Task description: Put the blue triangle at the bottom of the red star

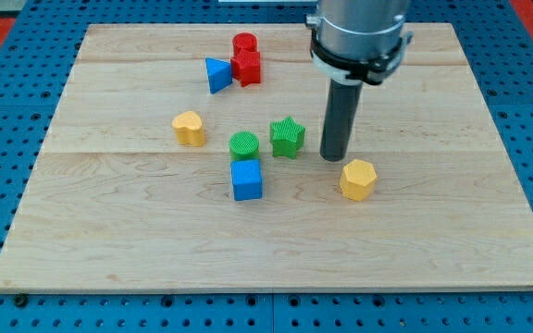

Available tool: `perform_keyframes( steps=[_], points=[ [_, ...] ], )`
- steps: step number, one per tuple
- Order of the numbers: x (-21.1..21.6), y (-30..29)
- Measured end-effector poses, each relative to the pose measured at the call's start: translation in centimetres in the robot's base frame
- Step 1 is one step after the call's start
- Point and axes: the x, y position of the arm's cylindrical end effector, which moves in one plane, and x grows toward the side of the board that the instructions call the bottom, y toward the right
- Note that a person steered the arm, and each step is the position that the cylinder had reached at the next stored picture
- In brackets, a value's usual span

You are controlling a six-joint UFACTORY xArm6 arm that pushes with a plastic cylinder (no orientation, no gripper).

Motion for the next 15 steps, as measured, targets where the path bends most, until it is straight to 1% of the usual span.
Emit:
perform_keyframes(
  steps=[1, 2, 3, 4, 5, 6, 7, 8, 9, 10, 11, 12, 13, 14, 15],
  points=[
    [-1.7, -3.6],
    [-2.4, -8.0],
    [-3.7, -6.5],
    [-7.4, -5.0],
    [-10.6, -4.9],
    [-10.7, -11.4],
    [-8.2, -14.3],
    [-9.9, -19.9],
    [-15.1, -22.2],
    [-16.9, -19.9],
    [-16.4, -15.8],
    [-16.0, -15.5],
    [-15.6, -16.5],
    [-13.5, -16.5],
    [-13.3, -16.3]
  ],
)
